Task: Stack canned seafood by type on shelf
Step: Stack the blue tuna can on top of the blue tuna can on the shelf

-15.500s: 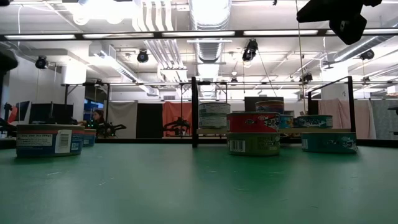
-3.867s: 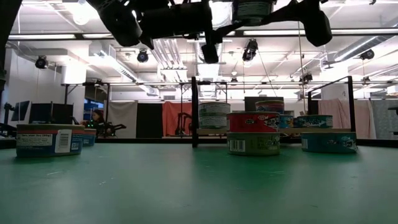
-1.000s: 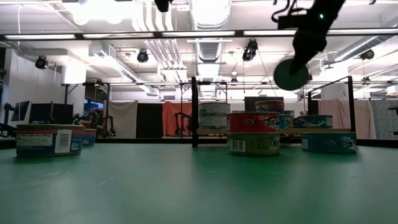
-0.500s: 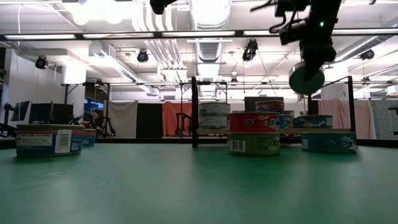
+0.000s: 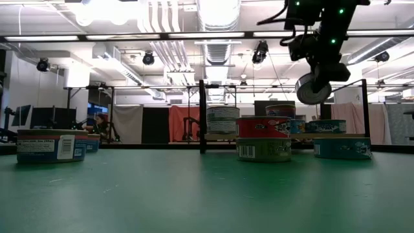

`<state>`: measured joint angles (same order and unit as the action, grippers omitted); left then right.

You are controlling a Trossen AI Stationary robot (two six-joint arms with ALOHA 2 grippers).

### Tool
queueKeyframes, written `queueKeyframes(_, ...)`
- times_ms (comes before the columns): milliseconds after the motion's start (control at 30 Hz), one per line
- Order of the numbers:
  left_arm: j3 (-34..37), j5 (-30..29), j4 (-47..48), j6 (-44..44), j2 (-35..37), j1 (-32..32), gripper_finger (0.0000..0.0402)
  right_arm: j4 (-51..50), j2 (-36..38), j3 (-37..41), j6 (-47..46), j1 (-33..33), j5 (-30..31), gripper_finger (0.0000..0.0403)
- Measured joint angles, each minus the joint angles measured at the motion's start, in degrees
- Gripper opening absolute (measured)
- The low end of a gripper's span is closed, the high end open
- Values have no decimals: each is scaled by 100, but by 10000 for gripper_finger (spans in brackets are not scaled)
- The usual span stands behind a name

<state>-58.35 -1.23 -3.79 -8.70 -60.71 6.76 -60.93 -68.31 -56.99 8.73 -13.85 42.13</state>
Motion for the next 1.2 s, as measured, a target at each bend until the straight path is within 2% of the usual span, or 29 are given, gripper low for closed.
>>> queueKeyframes(267,0,-349,362,-410,554,0,242,153,0,194,-445,-325,8,126)
queueKeyframes(367,0,-433,530,-531,691,0,242,405,-1,407,-338,-366,36,126)
queueKeyframes(600,0,-437,1017,-583,869,0,242,841,-2,714,174,-378,678,126)
queueKeyframes(1200,68,-444,1174,-727,896,0,242,1186,-10,881,136,-382,548,126)
